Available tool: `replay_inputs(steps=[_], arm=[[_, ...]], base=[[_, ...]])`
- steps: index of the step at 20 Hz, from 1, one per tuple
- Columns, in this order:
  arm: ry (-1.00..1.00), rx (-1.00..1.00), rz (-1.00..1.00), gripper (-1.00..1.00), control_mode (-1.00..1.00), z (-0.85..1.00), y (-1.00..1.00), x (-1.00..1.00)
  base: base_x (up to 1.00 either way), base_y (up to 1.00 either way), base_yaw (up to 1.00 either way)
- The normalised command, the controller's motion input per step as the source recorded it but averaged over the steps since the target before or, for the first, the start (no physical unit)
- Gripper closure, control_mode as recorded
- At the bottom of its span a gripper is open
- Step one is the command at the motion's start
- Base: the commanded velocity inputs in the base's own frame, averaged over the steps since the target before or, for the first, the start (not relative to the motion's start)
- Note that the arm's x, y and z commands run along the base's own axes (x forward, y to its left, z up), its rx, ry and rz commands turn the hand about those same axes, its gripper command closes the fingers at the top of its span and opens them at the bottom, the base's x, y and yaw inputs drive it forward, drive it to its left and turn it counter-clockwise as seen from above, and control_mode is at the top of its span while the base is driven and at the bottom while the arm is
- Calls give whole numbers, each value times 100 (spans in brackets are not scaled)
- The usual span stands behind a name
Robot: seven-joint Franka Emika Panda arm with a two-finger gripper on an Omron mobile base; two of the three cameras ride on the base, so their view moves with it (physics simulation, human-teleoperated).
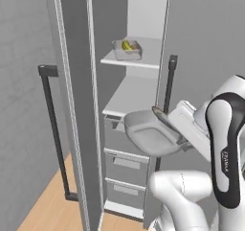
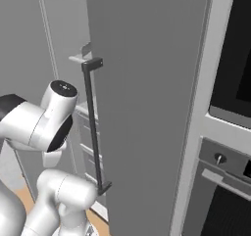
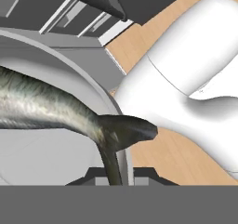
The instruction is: Take the meat container that has the fish and place it on the second highest rack of the freezer. Then take the vegetable container that has the sweet potato and cucumber and place it on the highest rack of the freezer.
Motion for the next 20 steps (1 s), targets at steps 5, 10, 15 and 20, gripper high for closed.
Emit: replay_inputs(steps=[5,10,15,20], arm=[[0,0,0,100,100,0,0,0],[0,0,0,100,100,0,0,0],[0,0,0,100,100,0,0,0],[0,0,0,100,100,0,0,0]], base=[[30,12,18],[64,-2,6],[23,16,7],[22,35,6]])
